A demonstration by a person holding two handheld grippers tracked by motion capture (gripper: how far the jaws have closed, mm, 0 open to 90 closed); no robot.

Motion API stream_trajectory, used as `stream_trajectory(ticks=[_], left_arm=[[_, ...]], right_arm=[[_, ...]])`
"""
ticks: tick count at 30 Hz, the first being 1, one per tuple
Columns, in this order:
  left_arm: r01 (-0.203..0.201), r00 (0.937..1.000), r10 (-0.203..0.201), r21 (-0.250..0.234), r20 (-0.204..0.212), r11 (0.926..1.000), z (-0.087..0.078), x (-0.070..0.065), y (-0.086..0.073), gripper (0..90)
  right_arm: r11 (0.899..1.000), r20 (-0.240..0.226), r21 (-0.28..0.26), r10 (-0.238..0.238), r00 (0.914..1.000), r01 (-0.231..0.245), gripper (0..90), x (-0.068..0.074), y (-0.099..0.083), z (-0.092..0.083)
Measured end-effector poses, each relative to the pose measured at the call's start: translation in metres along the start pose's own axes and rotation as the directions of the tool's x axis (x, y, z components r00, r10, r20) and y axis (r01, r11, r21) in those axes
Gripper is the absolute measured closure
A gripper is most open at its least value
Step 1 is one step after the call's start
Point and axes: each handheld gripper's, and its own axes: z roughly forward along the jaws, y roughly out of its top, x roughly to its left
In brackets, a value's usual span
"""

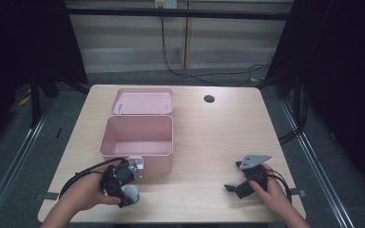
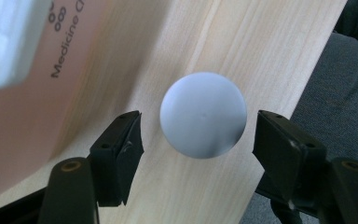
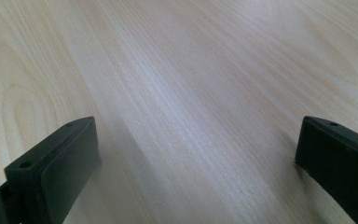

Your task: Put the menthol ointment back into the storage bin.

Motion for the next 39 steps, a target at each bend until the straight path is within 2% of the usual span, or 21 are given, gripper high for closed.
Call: stream_trajectory(ticks=[2, 9, 14, 26, 39], left_arm=[[0.009, 0.9999, -0.009, -0.010, -0.007, 0.9999, 0.001, 0.000, 0.001, 33.6], [-0.011, 0.9999, 0.011, 0.006, -0.006, 0.9999, 0.003, 0.000, 0.005, 36.9], [-0.007, 0.9998, 0.007, 0.001, -0.017, 1.0000, 0.004, -0.002, 0.008, 39.7], [-0.015, 0.9997, 0.016, 0.030, -0.017, 0.9994, 0.004, -0.002, 0.012, 47.4], [0.009, 0.9998, -0.008, 0.061, -0.016, 0.9981, 0.002, -0.004, 0.013, 50.3]], right_arm=[[1.000, 0.000, 0.000, 0.000, 1.0000, 0.000, 0.0, 0.000, 0.000, 0.000], [1.000, 0.000, 0.000, 0.000, 1.0000, 0.000, 0.0, 0.000, 0.000, 0.000], [1.000, 0.000, 0.000, 0.000, 1.0000, 0.000, 0.0, 0.000, 0.000, 0.000], [1.000, 0.000, 0.000, 0.000, 1.0000, 0.000, 0.0, 0.000, 0.000, 0.000], [1.000, 0.000, 0.000, 0.000, 1.0000, 0.000, 0.0, 0.000, 0.000, 0.000]])
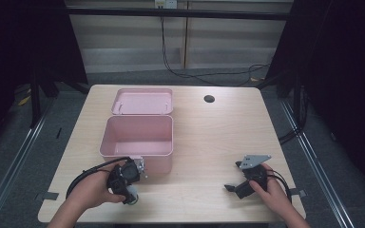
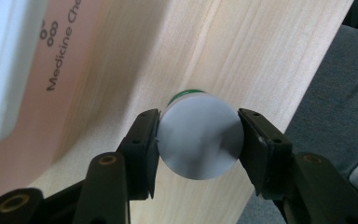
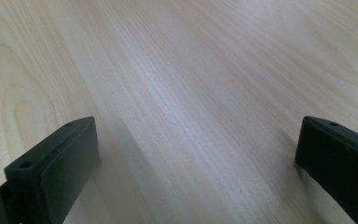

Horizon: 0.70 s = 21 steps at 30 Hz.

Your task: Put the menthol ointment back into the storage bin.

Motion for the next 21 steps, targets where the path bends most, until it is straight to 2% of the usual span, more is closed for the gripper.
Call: stream_trajectory(ticks=[6, 8, 21], left_arm=[[0.059, 0.9980, -0.059, -0.002, 0.022, 0.9983, -0.008, 0.001, -0.001, 50.4], [0.058, 0.9980, -0.058, 0.009, 0.026, 0.9983, -0.011, 0.001, -0.002, 50.4], [0.125, 0.9905, -0.127, 0.037, 0.052, 0.9914, -0.034, 0.003, -0.005, 50.5]], right_arm=[[1.000, 0.000, 0.000, 0.000, 1.0000, 0.000, 0.0, 0.000, 0.000, 0.000], [1.000, 0.000, 0.000, 0.000, 1.0000, 0.000, 0.0, 0.000, 0.000, 0.000], [1.000, 0.000, 0.000, -0.001, 1.0000, 0.001, 0.0, 0.000, 0.000, 0.000]])
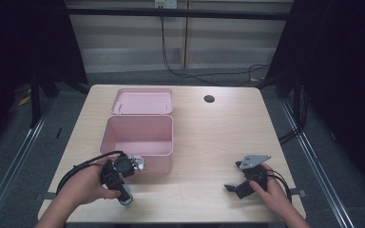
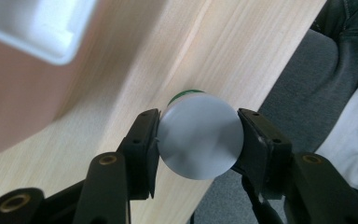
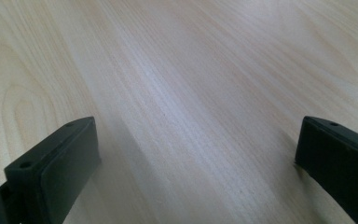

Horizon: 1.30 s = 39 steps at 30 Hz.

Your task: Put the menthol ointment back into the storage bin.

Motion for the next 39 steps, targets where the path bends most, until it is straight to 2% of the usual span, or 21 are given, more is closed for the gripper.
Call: stream_trajectory(ticks=[12, 18, 21, 39], left_arm=[[0.040, 0.9991, -0.040, 0.018, 0.008, 0.9990, -0.029, 0.005, -0.002, 50.5], [0.061, 0.9981, -0.061, 0.008, 0.008, 0.9981, -0.044, 0.011, -0.004, 50.5], [0.091, 0.9959, -0.091, -0.006, 0.004, 0.9959, -0.053, 0.013, -0.005, 50.5], [0.149, 0.9888, -0.149, -0.008, -0.008, 0.9888, -0.095, 0.028, -0.002, 50.5]], right_arm=[[1.000, 0.001, -0.002, -0.001, 1.0000, 0.001, 0.0, 0.000, 0.000, 0.000], [1.000, 0.001, -0.002, -0.001, 1.0000, 0.001, 0.0, 0.000, 0.000, 0.000], [1.000, 0.001, -0.002, -0.001, 1.0000, 0.001, 0.0, 0.000, 0.000, 0.000], [1.000, 0.000, -0.002, -0.001, 1.0000, 0.001, 0.0, 0.000, 0.000, 0.000]])
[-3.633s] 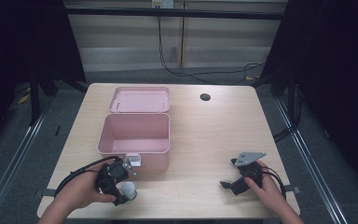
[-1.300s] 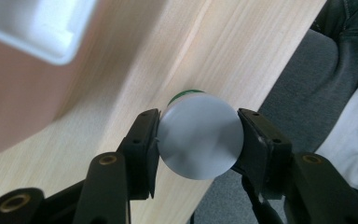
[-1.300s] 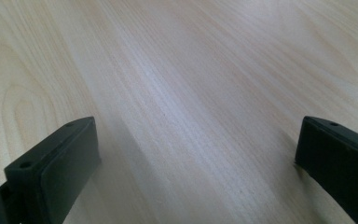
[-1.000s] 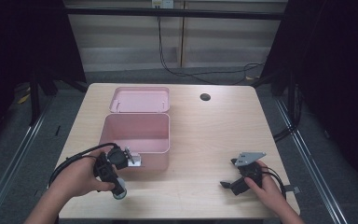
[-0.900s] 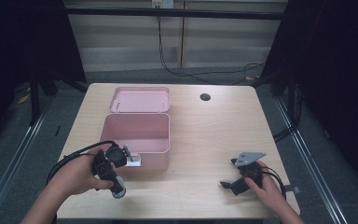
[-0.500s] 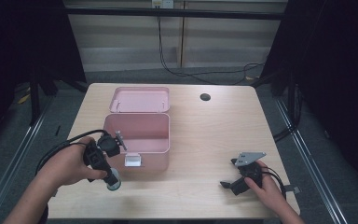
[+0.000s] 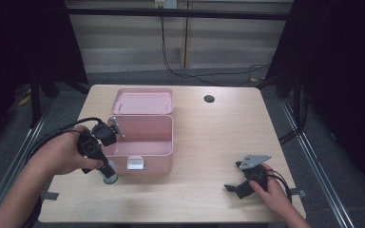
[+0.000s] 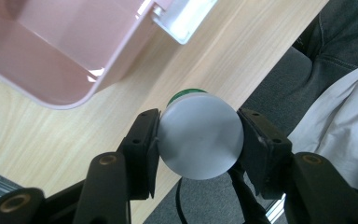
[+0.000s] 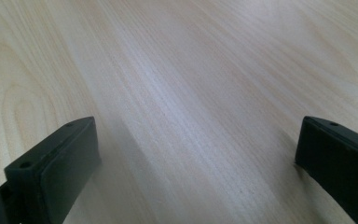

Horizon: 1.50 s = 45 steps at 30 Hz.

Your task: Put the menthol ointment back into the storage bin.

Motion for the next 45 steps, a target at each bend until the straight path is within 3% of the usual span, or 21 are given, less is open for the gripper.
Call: stream_trajectory(ticks=[2, 13, 23, 35, 45], left_arm=[[-0.003, 1.0000, 0.003, 0.006, -0.001, 1.0000, -0.004, 0.002, 0.001, 50.5], [0.078, 0.9970, -0.078, -0.030, 0.001, 0.9965, -0.019, 0.020, 0.007, 50.6], [0.153, 0.9880, -0.154, -0.050, -0.011, 0.9869, -0.025, 0.031, 0.020, 50.6], [0.169, 0.9844, -0.172, -0.063, -0.040, 0.9836, -0.036, 0.040, 0.040, 50.6], [0.178, 0.9817, -0.182, -0.075, -0.056, 0.9812, -0.033, 0.046, 0.057, 50.6]], right_arm=[[1.000, 0.000, 0.000, 0.000, 1.0000, 0.000, 0.0, 0.000, 0.000, 0.000], [1.000, 0.000, 0.002, 0.000, 1.0000, 0.000, 0.0, 0.000, 0.000, 0.000], [1.000, 0.000, 0.002, 0.000, 1.0000, 0.000, 0.0, 0.000, 0.000, 0.000], [1.000, -0.001, 0.001, 0.000, 1.0000, 0.000, 0.0, 0.000, 0.000, 0.000], [1.000, -0.001, 0.002, 0.000, 1.0000, 0.000, 0.0, 0.000, 0.000, 0.000]])
